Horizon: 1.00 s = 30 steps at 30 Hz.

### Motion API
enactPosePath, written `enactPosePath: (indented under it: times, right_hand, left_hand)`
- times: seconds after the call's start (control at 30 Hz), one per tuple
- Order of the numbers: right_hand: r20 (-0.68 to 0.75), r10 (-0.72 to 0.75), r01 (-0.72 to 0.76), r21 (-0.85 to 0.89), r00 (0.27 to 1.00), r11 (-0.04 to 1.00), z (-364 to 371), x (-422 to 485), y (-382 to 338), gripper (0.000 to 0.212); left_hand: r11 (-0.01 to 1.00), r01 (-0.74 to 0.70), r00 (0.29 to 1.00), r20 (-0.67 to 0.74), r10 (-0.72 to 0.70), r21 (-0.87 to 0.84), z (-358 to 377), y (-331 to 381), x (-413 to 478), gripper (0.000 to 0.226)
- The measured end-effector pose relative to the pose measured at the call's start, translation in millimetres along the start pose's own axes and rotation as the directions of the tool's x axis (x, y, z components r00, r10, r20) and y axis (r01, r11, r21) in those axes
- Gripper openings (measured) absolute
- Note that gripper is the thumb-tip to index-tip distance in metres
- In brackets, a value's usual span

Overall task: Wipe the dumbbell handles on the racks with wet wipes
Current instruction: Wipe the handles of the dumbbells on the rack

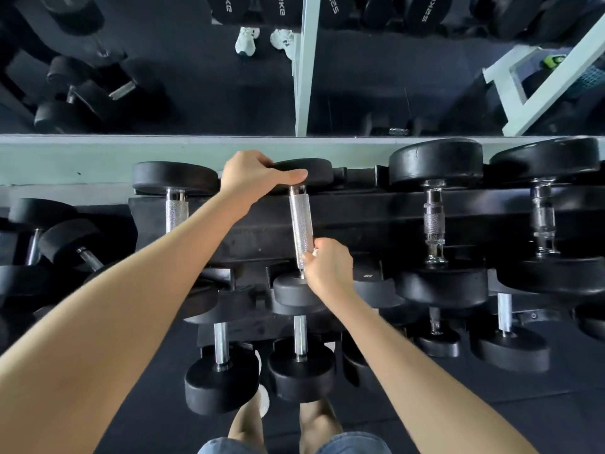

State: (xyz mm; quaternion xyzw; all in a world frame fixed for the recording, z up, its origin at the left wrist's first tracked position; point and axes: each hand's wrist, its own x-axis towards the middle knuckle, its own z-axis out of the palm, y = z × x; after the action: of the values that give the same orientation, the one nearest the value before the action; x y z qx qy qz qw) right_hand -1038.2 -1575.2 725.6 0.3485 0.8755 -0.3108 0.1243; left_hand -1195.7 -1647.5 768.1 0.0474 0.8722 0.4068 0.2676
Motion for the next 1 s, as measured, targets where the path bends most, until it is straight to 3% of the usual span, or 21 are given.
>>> enactPosePath:
  times: [0.17, 0.27, 0.33, 0.37, 0.47, 0.57, 0.63, 0.7, 0.77, 0.87, 1.0]
  right_hand:
    - [-0.036, 0.036, -0.034, 0.053, 0.999, 0.998, 5, 0, -7, 0.023]
    - [0.007, 0.093, -0.088, 0.416, 0.996, 0.905, -8, 18, -2, 0.044]
    - [0.115, 0.088, -0.141, 0.631, 0.989, 0.763, -17, 25, -4, 0.026]
    - [0.189, 0.055, -0.163, 0.622, 0.980, 0.766, -19, 28, -3, 0.027]
    - [0.324, -0.047, -0.151, 0.560, 0.945, 0.815, -19, 31, 9, 0.061]
    - [0.375, -0.071, -0.201, 0.636, 0.924, 0.745, -16, 23, 26, 0.068]
    - [0.281, -0.079, -0.098, 0.565, 0.956, 0.819, -10, 18, 26, 0.059]
    - [0.077, -0.052, 0.008, 0.485, 0.996, 0.874, -3, 21, 24, 0.053]
    - [-0.047, 0.049, -0.015, 0.548, 0.998, 0.836, -2, 24, 19, 0.049]
    - [-0.093, 0.201, -0.096, 0.640, 0.975, 0.763, -1, 27, 18, 0.031]
    - [-0.238, 0.207, -0.070, 0.480, 0.949, 0.874, 9, 24, 3, 0.015]
  left_hand:
    - [1.000, -0.005, 0.998, 0.070, 0.007, -0.030, -9, -7, 5, 0.066]
    - [0.998, -0.029, 0.998, 0.065, 0.025, 0.053, -2, 3, 4, 0.072]
    - [0.989, -0.033, 0.999, 0.042, 0.028, 0.143, 5, 12, 3, 0.062]
    - [0.982, -0.040, 0.999, 0.028, 0.035, 0.186, 8, 16, 3, 0.060]
    - [0.974, -0.046, 0.999, 0.003, 0.047, 0.222, 12, 20, 4, 0.059]
    - [0.986, -0.026, 1.000, 0.004, 0.026, 0.166, 10, 13, 7, 0.062]
    - [0.989, -0.023, 1.000, 0.012, 0.022, 0.147, 8, 11, 7, 0.063]
    - [0.989, -0.024, 1.000, 0.016, 0.022, 0.147, 8, 10, 7, 0.063]
    - [0.988, -0.030, 1.000, 0.004, 0.029, 0.154, 9, 11, 6, 0.062]
    - [0.985, -0.029, 1.000, -0.008, 0.030, 0.170, 11, 12, 6, 0.063]
    - [0.987, -0.021, 1.000, -0.010, 0.023, 0.161, 11, 11, 8, 0.063]
